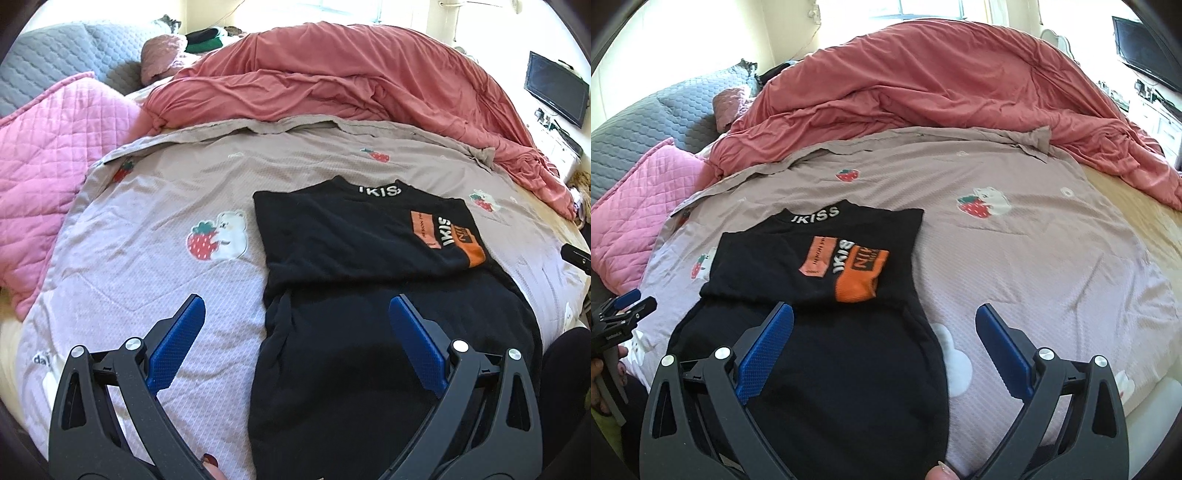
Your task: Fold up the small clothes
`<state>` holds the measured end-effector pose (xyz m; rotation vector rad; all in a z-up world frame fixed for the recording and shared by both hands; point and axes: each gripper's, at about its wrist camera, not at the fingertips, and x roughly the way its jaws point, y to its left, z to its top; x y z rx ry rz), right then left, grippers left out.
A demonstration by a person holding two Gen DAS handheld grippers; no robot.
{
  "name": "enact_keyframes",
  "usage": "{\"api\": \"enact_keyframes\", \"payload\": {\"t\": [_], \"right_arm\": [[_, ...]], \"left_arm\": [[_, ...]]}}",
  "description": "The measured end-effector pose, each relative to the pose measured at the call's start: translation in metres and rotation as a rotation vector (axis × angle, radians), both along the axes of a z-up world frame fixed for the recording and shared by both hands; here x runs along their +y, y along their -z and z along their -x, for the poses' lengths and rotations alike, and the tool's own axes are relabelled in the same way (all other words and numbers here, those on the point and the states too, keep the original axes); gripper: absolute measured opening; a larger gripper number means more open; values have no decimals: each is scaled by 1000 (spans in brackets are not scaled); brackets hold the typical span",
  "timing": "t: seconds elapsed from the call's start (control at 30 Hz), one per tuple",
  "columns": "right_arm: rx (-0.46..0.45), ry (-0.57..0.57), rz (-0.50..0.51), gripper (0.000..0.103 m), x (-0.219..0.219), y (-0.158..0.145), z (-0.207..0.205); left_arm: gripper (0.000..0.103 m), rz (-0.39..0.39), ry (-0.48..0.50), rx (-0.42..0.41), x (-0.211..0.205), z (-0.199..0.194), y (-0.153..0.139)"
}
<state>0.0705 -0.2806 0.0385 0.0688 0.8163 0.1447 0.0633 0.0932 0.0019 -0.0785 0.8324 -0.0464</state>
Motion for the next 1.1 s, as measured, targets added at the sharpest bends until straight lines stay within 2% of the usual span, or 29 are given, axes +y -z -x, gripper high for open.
{"api": "enact_keyframes", "payload": {"t": [0.33, 0.5, 0.77, 0.97, 1.03, 1.1], "right_arm": [[57, 44, -9, 98, -20, 11, 10], [94, 59, -4, 98, -24, 18, 17], [227, 84, 9, 98, -29, 42, 27], [335, 106, 66, 98, -23, 65, 26], [376, 97, 103, 97, -17, 74, 25], [415, 88, 127, 96, -13, 84, 22]], "left_arm": [[94, 33, -69, 82, 27, 11, 14], [94, 75, -91, 141, 40, 20, 24], [94, 113, -66, 273, 39, 34, 53], [94, 73, -31, 331, 26, 35, 66], [90, 61, -19, 345, 23, 35, 69], [81, 47, -4, 367, 18, 34, 75]]}}
